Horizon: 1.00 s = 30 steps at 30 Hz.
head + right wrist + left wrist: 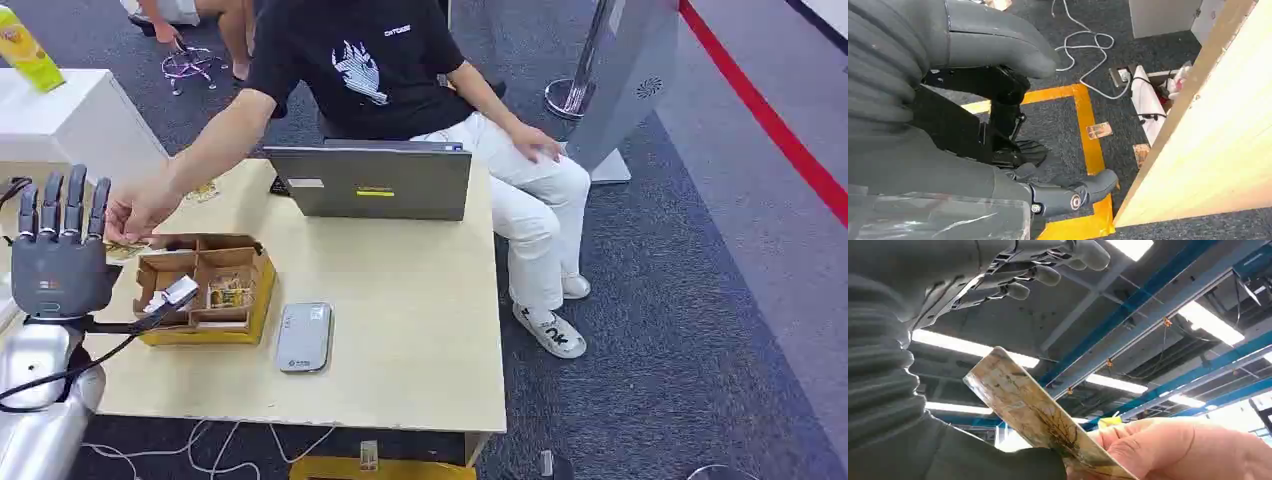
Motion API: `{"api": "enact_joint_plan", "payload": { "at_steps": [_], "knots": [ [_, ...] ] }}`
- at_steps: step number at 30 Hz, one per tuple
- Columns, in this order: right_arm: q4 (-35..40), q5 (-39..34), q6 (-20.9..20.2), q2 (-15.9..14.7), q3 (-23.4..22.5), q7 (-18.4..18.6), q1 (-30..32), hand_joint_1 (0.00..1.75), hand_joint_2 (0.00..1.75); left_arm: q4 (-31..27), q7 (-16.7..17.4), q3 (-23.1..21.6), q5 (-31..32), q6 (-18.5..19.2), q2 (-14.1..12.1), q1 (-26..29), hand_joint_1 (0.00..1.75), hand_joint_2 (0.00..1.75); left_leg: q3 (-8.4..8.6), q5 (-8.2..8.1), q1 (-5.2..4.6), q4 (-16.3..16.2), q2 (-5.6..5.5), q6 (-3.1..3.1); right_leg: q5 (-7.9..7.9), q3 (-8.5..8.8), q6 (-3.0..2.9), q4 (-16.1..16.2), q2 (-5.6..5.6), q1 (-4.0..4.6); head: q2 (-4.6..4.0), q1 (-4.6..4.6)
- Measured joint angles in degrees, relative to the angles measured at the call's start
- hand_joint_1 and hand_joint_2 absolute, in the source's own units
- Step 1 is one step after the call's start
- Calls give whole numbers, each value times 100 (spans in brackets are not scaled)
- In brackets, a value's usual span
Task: Pass the card to the sensor for recognition and then transmit it.
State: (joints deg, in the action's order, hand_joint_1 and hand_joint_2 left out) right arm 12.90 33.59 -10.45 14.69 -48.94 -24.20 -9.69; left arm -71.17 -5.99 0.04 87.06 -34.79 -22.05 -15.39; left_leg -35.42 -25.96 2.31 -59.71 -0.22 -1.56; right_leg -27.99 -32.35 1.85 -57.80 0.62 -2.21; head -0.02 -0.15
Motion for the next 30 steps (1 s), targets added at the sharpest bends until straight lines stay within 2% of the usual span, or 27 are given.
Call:
{"api": "enact_joint_plan", "payload": {
  "at_steps": [8, 9, 10, 18, 22, 30],
  "knots": [
    [-7, -13, 2, 0, 2, 0, -2, 0, 175, 149, 0, -66, 0, -72, -17, -48, 0, 175, -1, 0, 0, 0, 0, 0, 0, -1, 0, 0, -1, 0, 0, 0],
    [-7, -18, 2, 0, 4, -2, -2, 0, 175, 153, 0, -66, 0, -96, -15, -48, 17, 175, -1, 0, 0, 0, 0, 0, 0, -1, 0, 0, -1, 0, 0, 2],
    [-7, -22, 2, 0, 4, -4, -2, 0, 175, 153, 0, -68, -2, -107, -15, -48, 175, 175, -1, 0, 0, 0, 0, 0, 0, -1, 0, 0, -1, 0, 0, 0],
    [-22, -55, -18, 0, 4, -24, -1, 0, 175, 160, -28, -76, -87, -225, 20, -38, 175, 175, -2, 2, 0, 0, 0, 0, 1, -1, 0, 0, 0, 0, 0, 0],
    [-22, -70, -15, 0, 4, -26, 0, 0, 175, 195, -28, -74, -151, -400, 92, -34, 175, 175, -3, 2, 0, -1, -1, 0, 1, -2, 1, 0, -2, 0, 0, 2],
    [-24, -114, -20, 0, 4, -46, 7, 0, 175, 203, -26, -74, -98, -426, 221, -30, 175, 175, -2, 3, 0, 0, 2, -1, 5, -3, -4, 0, 0, 0, 0, 0]
  ]
}}
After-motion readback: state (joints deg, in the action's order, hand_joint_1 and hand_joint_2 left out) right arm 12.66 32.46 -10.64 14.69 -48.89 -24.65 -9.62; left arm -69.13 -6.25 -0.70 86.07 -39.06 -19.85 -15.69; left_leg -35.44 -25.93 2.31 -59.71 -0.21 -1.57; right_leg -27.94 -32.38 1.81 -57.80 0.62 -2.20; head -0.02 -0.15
